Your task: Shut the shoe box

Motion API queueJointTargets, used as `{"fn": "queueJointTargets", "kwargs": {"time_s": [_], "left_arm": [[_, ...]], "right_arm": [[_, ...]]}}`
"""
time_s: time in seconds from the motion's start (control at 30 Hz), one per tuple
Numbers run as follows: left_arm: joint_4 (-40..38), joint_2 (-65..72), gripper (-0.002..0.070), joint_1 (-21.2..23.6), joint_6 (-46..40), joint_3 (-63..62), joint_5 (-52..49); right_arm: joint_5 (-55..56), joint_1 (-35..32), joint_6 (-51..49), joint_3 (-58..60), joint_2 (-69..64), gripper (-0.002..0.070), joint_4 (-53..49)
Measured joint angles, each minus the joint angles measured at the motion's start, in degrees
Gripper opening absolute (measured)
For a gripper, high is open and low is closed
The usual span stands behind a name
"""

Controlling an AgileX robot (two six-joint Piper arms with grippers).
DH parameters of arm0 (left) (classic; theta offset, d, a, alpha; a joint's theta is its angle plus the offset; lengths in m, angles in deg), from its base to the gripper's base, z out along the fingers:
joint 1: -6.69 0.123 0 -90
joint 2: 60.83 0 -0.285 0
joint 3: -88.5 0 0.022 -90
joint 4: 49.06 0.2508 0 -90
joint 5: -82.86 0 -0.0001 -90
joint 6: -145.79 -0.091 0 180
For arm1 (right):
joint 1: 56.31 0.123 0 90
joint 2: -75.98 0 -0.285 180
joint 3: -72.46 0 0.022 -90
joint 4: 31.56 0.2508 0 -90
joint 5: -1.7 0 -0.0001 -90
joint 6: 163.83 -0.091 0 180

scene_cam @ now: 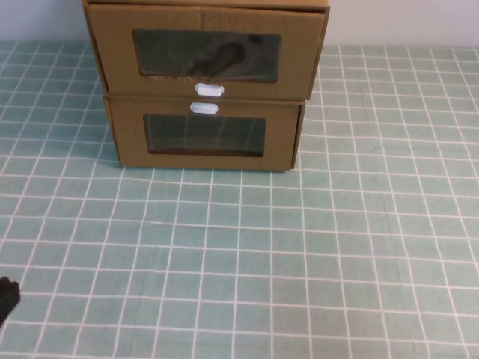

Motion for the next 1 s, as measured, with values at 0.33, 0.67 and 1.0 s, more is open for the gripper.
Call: {"fn": "queueJointTargets", "kwargs": {"time_s": [0.33,0.67,1.0], "left_arm": [[-0.9,-0.1,-0.0005,0.0,0.1,4.4,4.3],[-0.9,-0.1,-0.0005,0.0,0.1,4.4,4.1],[-0.9,-0.1,-0.0005,0.0,0.1,4.4,4.1]], "right_arm": [[5.9,0.0,0.0,8.1,5.6,-0.0014,0.6],[6.1,0.0,0.0,8.3,6.0,-0.0014,0.6],[6.1,0.0,0.0,8.3,6.0,-0.0014,0.7]]}}
